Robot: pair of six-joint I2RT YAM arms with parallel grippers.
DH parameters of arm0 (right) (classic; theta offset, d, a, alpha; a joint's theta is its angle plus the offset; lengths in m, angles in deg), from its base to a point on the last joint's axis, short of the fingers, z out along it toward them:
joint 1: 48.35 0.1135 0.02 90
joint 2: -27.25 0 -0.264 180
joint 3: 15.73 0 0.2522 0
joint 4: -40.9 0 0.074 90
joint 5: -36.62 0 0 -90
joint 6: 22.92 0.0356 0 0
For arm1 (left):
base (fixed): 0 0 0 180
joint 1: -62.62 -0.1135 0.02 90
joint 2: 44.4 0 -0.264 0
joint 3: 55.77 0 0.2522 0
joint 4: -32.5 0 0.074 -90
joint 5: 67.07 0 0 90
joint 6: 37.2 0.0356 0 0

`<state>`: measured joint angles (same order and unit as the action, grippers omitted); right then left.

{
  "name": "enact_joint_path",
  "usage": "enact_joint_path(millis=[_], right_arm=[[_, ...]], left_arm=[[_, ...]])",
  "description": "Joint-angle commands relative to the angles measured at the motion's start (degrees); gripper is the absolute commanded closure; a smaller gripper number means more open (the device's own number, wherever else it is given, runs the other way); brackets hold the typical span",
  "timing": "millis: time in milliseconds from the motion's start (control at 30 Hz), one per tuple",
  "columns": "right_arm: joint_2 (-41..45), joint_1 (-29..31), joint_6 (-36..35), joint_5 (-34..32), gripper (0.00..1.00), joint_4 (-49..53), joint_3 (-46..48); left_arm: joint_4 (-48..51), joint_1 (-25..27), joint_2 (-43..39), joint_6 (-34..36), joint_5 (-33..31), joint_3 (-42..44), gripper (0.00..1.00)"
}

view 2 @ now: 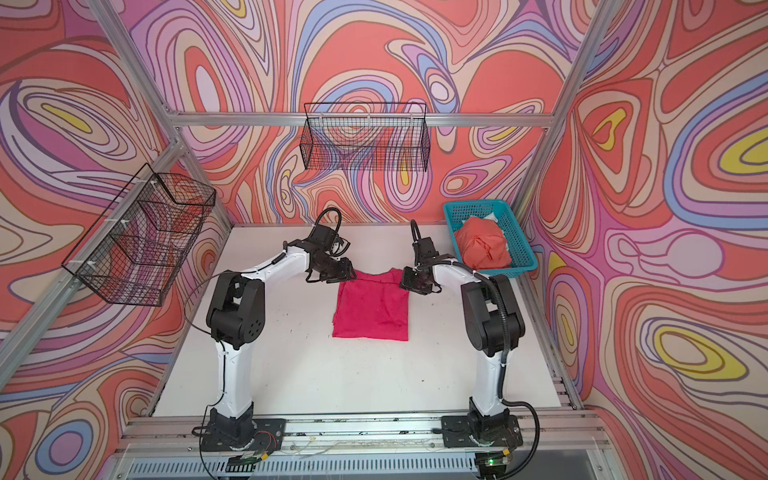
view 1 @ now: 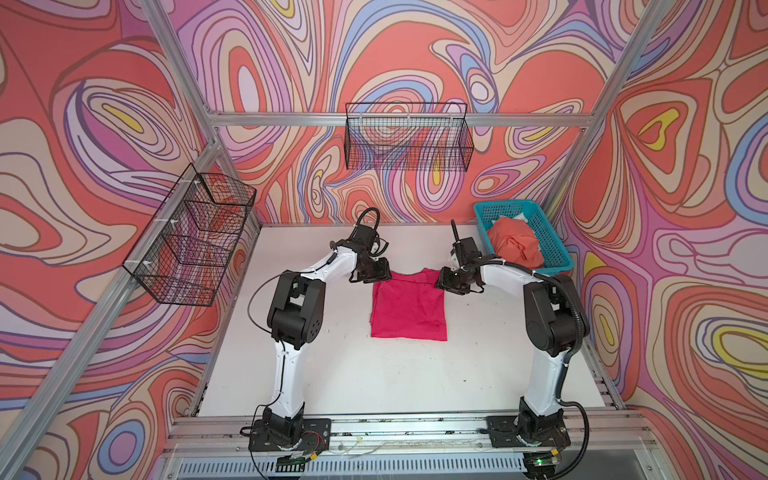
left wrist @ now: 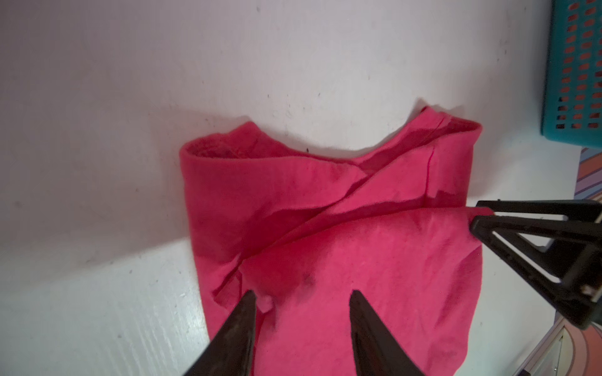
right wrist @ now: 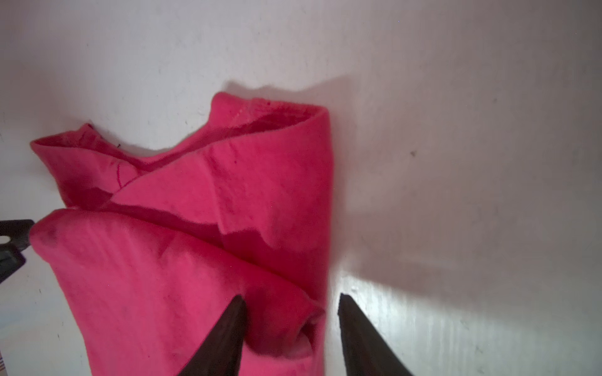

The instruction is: Fold and stack the t-shirts

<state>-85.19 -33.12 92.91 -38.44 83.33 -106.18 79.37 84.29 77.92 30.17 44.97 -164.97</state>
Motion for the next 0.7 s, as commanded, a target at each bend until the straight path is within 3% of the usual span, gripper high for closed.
enact_joint_path(millis=[0,300,500,667], right_arm=[[3.07,-0.06,0.46,0.66,0.50,-0.32,1.39],[3.81,-0.02,0.46,1.30,0.53,-0.09,2.04],[2.74,0.03,0.80,1.82,0.61,-1.48,2.43],[2.14,0.02,1.07,2.38,0.75,-2.28,1.24]], left_arm=[[1.39,0.11,-2.09,1.96,-1.97,1.63,0.50],[0.74,0.94,-1.08,1.29,-2.27,0.55,0.56],[0.31,1.31,-0.04,0.61,-1.94,-0.17,0.64],[0.38,1.41,-0.10,0.35,-2.10,-0.11,0.74]])
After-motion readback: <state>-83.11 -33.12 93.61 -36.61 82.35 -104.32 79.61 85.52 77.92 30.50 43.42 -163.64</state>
